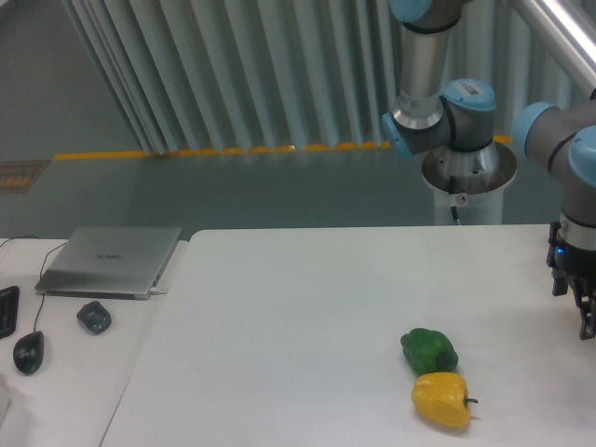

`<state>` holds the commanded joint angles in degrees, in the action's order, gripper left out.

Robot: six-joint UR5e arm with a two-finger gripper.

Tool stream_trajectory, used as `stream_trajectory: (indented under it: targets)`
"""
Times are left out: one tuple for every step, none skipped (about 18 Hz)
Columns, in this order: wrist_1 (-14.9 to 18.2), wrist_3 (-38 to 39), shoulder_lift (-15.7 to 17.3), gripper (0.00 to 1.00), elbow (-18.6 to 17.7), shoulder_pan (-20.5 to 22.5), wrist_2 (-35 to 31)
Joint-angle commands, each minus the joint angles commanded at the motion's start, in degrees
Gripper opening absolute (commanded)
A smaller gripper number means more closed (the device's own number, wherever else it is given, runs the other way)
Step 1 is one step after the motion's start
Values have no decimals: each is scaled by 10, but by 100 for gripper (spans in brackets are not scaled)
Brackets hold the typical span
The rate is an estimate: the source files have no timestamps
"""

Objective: Place the yellow pepper in a basket
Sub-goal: 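Move the gripper from the basket side toward the yellow pepper, then lower the open gripper onto the yellow pepper and close on it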

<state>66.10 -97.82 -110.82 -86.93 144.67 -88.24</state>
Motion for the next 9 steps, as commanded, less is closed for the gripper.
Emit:
stream_trajectory:
  targets:
    - [-5,-1,-10,100,12,-11,0]
    - [-22,-1,-23,100,25,-29,-3]
    - [-38,1,-36,100,34,-41,-8]
    - [-60,-3,-54,100,48,-63,-13]
    - [-68,-8,-66,100,59,-73,-17]
    - [-69,-13,-76,100,68,-84,-18]
    - [-69,-23,-83,100,74,-91,-18]
    - [-69,-30,-86,100,76,-96,-19]
    - [-69,-39,-88,100,75,-101,-25]
